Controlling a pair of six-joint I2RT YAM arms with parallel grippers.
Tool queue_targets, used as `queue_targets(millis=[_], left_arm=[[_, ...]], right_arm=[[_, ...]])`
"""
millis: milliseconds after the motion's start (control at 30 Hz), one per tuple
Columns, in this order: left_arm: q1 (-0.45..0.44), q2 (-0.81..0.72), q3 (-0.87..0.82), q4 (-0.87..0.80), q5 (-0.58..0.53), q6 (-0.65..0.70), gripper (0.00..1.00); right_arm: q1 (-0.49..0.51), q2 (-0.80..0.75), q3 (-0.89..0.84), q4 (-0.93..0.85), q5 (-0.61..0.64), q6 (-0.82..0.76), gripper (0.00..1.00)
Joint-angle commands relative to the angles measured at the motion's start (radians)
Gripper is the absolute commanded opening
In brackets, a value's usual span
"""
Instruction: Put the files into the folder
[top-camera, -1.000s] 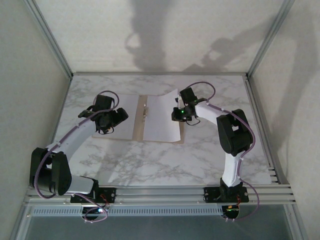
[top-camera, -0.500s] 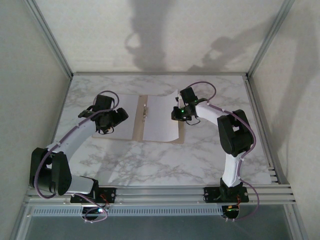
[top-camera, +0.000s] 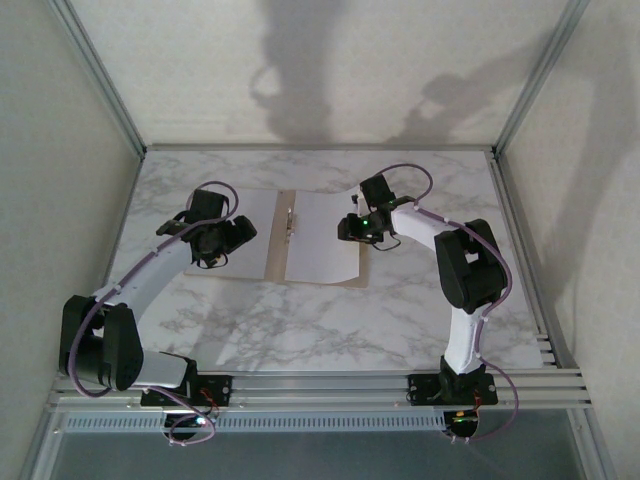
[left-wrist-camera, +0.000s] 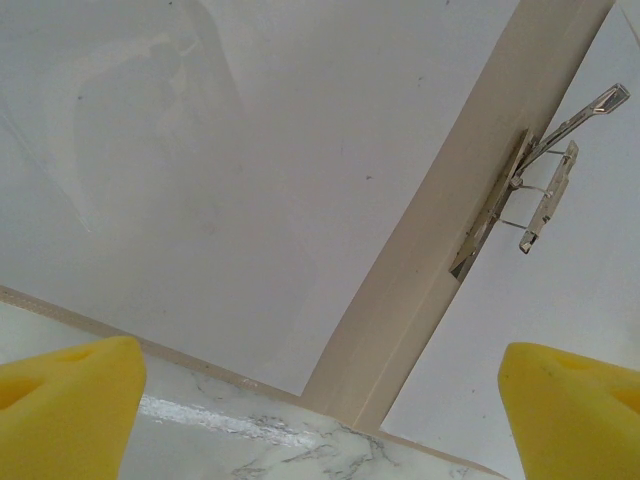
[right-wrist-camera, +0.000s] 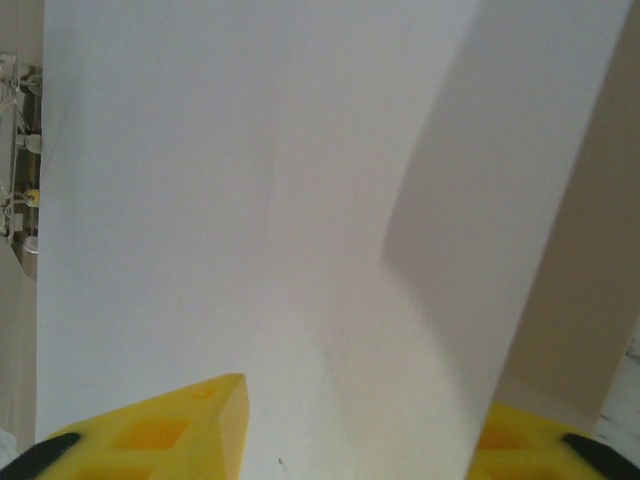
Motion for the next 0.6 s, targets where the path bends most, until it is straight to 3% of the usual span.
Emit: queue_targets(millis=[0,567], left_arm=[[0.011,0.003,-0.011,-0.023,-0.005,0.01,0.91],[0.01,0.0,-0.007,-0.019,-0.004,0.008,0.91]], right_arm=[[-0.004,-0.019,0.021,-0.044,0.008,-0.006,0.48],[-0.007,-0.026,0.087,-0.163,0.078,-0.03,0.57]])
